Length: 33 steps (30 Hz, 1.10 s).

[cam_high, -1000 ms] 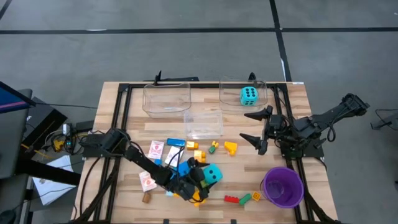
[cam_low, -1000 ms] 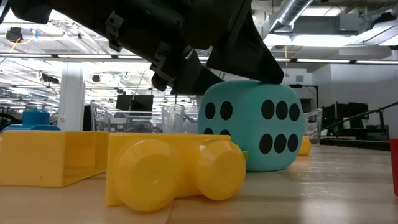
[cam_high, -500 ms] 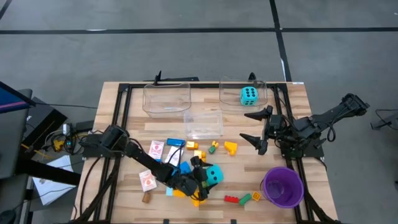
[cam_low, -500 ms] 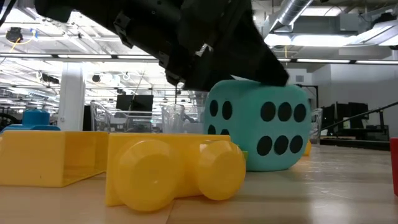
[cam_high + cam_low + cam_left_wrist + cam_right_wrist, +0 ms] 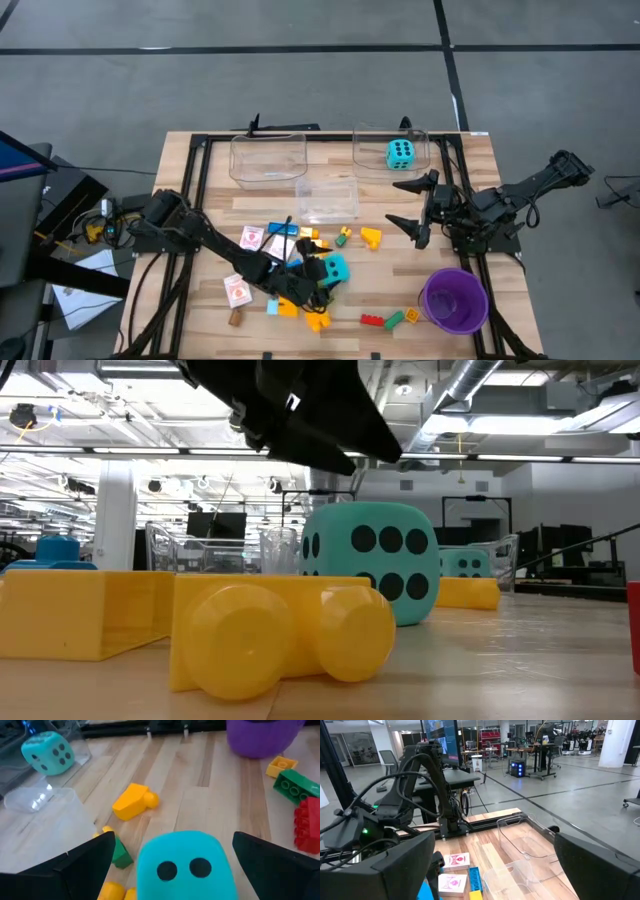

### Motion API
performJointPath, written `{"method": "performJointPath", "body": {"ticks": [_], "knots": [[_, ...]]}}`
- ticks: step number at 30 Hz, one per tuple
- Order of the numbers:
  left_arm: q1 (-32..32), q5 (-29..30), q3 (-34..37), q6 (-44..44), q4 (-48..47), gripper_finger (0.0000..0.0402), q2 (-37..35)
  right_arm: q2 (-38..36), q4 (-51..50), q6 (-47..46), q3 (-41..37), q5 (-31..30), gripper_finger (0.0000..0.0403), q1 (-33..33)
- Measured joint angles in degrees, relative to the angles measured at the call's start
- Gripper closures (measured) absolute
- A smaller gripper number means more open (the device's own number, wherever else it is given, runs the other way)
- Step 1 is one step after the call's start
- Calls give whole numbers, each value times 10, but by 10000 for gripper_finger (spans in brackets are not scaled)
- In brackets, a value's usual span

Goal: Pick & Place Toys
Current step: Put the blue dice into the top right transparent bin

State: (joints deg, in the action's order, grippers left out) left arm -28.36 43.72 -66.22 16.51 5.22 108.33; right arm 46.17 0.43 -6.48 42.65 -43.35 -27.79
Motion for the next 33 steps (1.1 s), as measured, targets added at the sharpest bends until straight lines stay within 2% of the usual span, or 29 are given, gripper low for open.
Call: {"method": "performJointPath", "body": {"ticks": [10,19,33], "knots": [[-4,25,0,36,42,2,49,0,0,0,0,0,3,0],[-5,25,0,37,53,2,50,0,0,0,0,0,3,0],[2,9,55,64,126,2,50,0,0,0,0,0,3,0]]}}
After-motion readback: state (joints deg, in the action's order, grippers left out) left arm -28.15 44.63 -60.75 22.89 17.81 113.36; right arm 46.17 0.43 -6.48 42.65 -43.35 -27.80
